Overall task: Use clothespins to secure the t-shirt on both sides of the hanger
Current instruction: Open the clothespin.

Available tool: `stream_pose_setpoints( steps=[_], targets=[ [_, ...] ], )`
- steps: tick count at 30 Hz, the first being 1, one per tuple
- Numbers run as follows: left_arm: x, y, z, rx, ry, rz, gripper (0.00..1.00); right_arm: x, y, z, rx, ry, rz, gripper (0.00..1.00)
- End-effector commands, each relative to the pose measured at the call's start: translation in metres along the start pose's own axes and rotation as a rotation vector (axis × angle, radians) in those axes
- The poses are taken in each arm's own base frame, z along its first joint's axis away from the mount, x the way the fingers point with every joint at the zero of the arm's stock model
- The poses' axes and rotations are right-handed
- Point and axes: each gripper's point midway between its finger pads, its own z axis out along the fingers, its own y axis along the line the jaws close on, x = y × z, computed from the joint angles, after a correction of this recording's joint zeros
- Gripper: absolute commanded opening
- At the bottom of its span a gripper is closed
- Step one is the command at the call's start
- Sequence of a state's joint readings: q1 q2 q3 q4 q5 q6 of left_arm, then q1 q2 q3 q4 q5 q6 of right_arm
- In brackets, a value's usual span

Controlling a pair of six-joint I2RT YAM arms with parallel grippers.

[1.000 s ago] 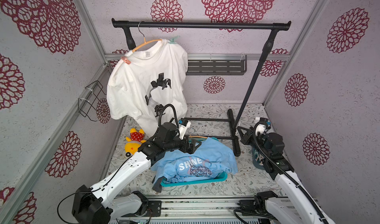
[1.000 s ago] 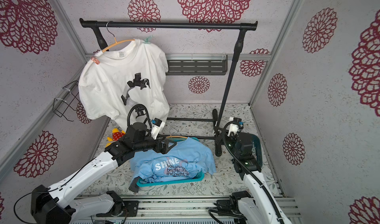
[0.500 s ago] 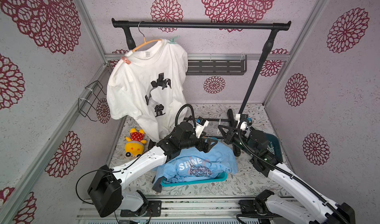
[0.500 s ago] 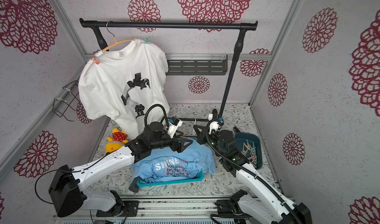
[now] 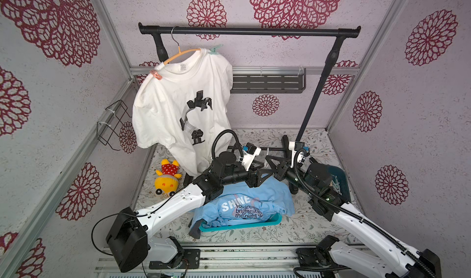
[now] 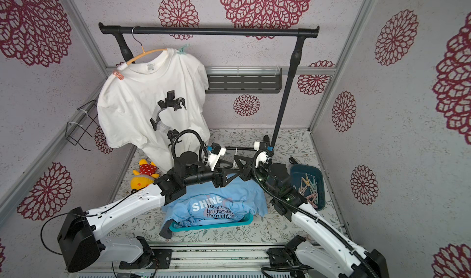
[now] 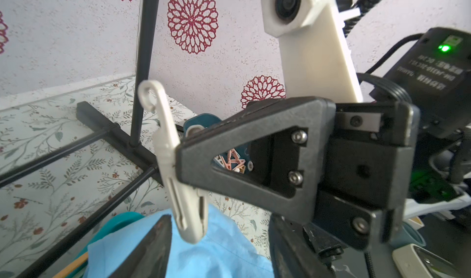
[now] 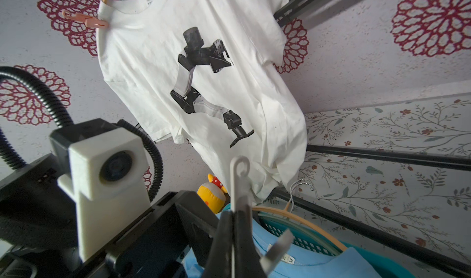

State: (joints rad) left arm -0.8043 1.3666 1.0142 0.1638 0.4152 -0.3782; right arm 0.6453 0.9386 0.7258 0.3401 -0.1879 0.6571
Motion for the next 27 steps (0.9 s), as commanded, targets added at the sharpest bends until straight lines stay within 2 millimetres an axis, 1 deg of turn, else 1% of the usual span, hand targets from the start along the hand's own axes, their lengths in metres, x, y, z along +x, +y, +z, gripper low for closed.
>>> stream_pose_setpoints(
  steps=[1,4,10,15,17,19,25,27],
  targets=[
    [-0.011,-0.011,-0.006,0.039,-0.044,0.016,0.55,-0.014,0.025,-0.008,-0.086,-0.051,-0.008,0.00],
    [-0.011,-0.010,-0.005,0.041,-0.042,0.008,0.52,-0.014,0.028,-0.013,-0.094,-0.057,-0.008,0.00],
    [-0.017,-0.016,-0.003,0.074,-0.054,0.011,0.43,-0.012,0.032,-0.018,-0.107,-0.050,-0.009,0.00],
    [-0.017,-0.016,-0.002,0.075,-0.054,0.012,0.27,-0.009,0.032,-0.017,-0.107,-0.035,-0.003,0.00],
    [-0.016,-0.014,-0.002,0.065,-0.051,0.008,0.23,-0.008,0.031,-0.015,-0.101,-0.026,-0.002,0.00],
    [-0.014,-0.012,-0.002,0.058,-0.047,0.011,0.15,-0.007,0.030,-0.015,-0.098,-0.025,-0.001,0.00],
    [-0.009,0.001,-0.004,-0.023,-0.036,0.034,0.08,-0.008,0.022,-0.018,-0.050,-0.034,-0.013,0.00],
    [-0.007,0.009,-0.007,-0.072,-0.027,0.061,0.07,-0.008,0.019,-0.018,-0.014,-0.013,-0.039,0.05]
  ],
)
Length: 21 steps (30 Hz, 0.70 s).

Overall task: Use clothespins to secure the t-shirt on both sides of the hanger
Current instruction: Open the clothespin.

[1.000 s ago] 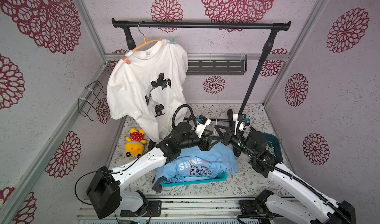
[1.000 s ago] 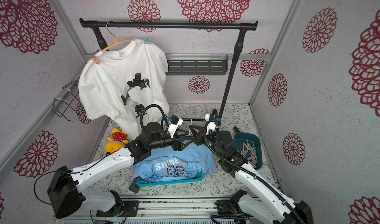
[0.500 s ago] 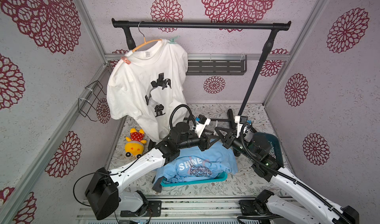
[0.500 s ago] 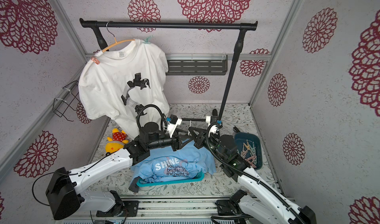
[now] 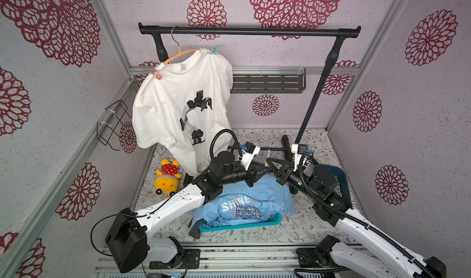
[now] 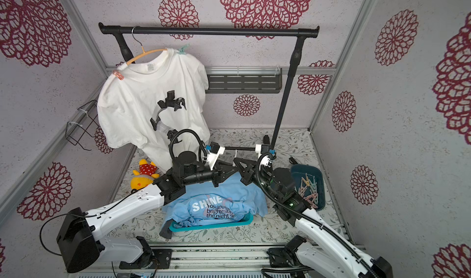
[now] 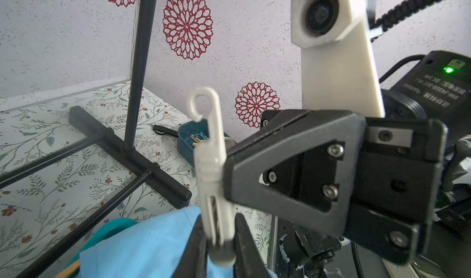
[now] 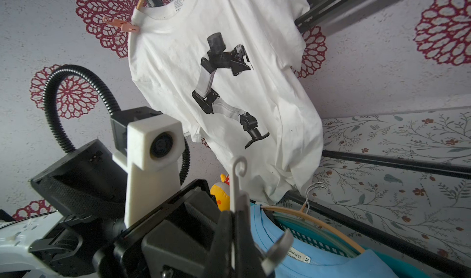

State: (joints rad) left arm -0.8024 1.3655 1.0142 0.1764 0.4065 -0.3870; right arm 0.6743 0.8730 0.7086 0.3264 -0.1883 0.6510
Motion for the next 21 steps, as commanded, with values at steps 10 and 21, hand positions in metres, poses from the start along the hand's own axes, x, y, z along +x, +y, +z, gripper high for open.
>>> stream_pose_setpoints(
  steps=[10,21],
  targets=[
    [0.018,0.092,-0.059,-0.604,0.266,0.495,0.04,0.005,-0.053,-0.020,0.381,0.081,0.080,0.87],
    [-0.008,0.051,-0.063,-0.447,0.128,0.584,0.00,0.007,-0.007,-0.001,0.076,0.065,0.143,0.89]
  ],
)
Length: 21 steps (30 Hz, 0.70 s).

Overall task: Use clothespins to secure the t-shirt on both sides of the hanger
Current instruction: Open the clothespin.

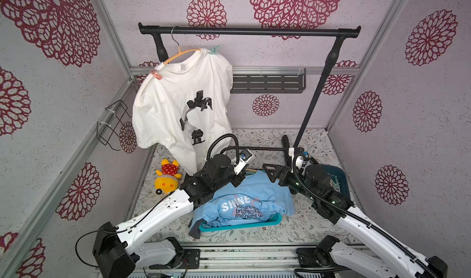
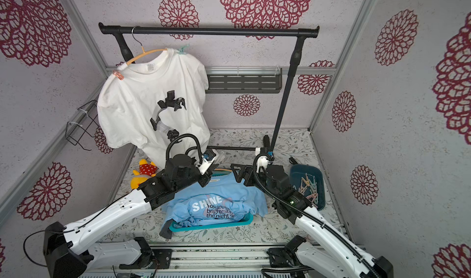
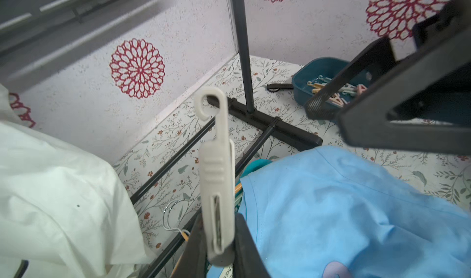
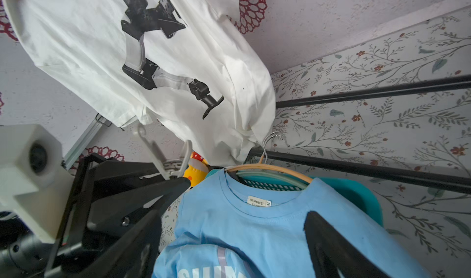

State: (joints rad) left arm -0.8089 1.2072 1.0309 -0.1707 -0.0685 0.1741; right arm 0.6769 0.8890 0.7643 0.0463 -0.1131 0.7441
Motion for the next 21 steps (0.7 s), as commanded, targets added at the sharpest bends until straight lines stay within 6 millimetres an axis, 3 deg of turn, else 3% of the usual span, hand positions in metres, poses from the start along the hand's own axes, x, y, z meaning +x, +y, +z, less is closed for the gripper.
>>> stream_pose_setpoints(
  steps=[1,6,16,21],
  targets=[
    [-0.009,-0.004,-0.006,0.018,-0.047,0.067,0.00,-0.019,0.037,-0.006,-0.165,-0.066,0.018,0.87],
    [-0.007,-0.006,-0.007,0.014,-0.026,0.146,0.00,-0.013,0.059,-0.004,-0.248,-0.049,-0.033,0.86],
    [-0.011,-0.013,-0.002,0.017,-0.025,0.201,0.00,-0.019,0.062,0.015,-0.250,-0.094,0.009,0.82],
    [-0.016,-0.014,-0.004,0.016,-0.046,0.184,0.00,-0.026,0.064,0.015,-0.282,-0.148,0.040,0.75]
  ],
)
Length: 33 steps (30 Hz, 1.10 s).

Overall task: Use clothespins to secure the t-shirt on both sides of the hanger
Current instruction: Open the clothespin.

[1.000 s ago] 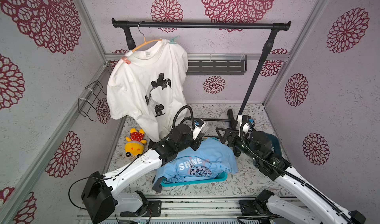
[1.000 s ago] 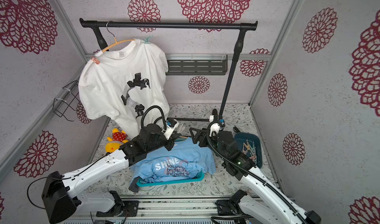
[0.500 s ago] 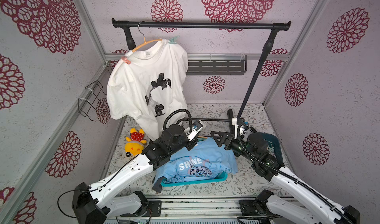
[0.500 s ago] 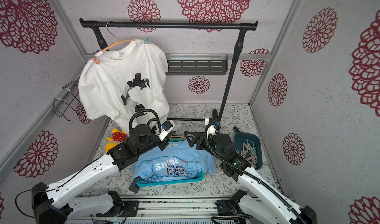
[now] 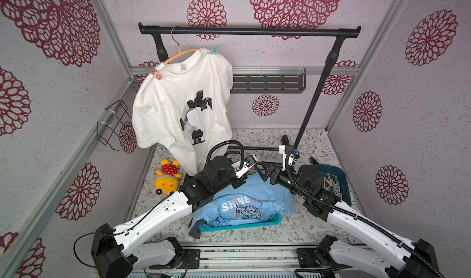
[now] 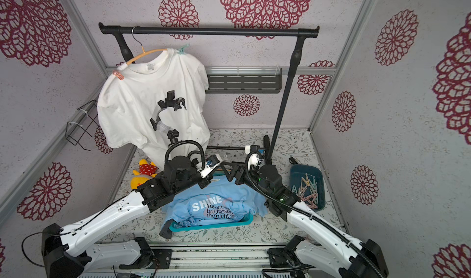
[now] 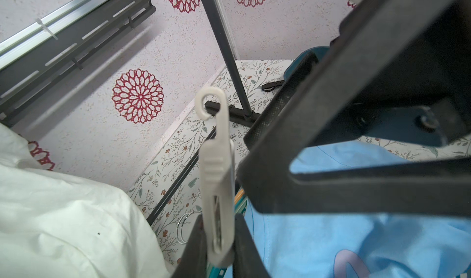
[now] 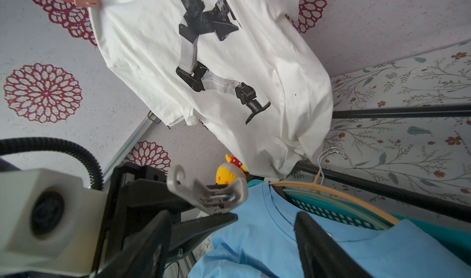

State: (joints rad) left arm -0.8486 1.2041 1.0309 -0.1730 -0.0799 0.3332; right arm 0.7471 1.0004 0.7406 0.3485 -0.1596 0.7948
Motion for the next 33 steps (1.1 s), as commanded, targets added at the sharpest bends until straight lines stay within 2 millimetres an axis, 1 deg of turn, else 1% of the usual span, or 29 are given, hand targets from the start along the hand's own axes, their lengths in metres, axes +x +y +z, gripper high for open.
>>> stream_pose_setpoints(
  steps=[1,6,9,14,21,25,29,33],
  targets=[
    [-0.013,0.002,-0.003,-0.012,-0.041,0.010,0.00,-0.026,0.025,-0.004,-0.092,-0.113,0.014,0.73],
    [-0.012,0.001,-0.004,-0.017,-0.037,0.027,0.00,-0.025,0.029,0.002,-0.111,-0.093,0.032,0.69],
    [-0.015,0.002,-0.005,-0.021,-0.042,0.032,0.00,-0.022,0.025,0.007,-0.101,-0.083,0.037,0.69],
    [-0.015,0.000,-0.004,-0.016,-0.044,0.038,0.00,-0.019,0.022,0.012,-0.098,-0.076,0.061,0.64],
    [-0.009,-0.001,-0.004,-0.026,-0.021,0.057,0.00,-0.022,0.024,0.014,-0.110,-0.085,0.068,0.59],
    [-0.008,-0.002,-0.004,-0.028,-0.018,0.062,0.00,-0.022,0.025,0.015,-0.119,-0.087,0.086,0.53],
    [-0.007,-0.004,-0.003,-0.024,-0.017,0.066,0.00,-0.020,0.024,0.016,-0.120,-0.083,0.092,0.49],
    [-0.005,-0.006,-0.001,-0.019,-0.018,0.078,0.00,-0.019,0.023,0.017,-0.119,-0.083,0.094,0.48]
  ],
)
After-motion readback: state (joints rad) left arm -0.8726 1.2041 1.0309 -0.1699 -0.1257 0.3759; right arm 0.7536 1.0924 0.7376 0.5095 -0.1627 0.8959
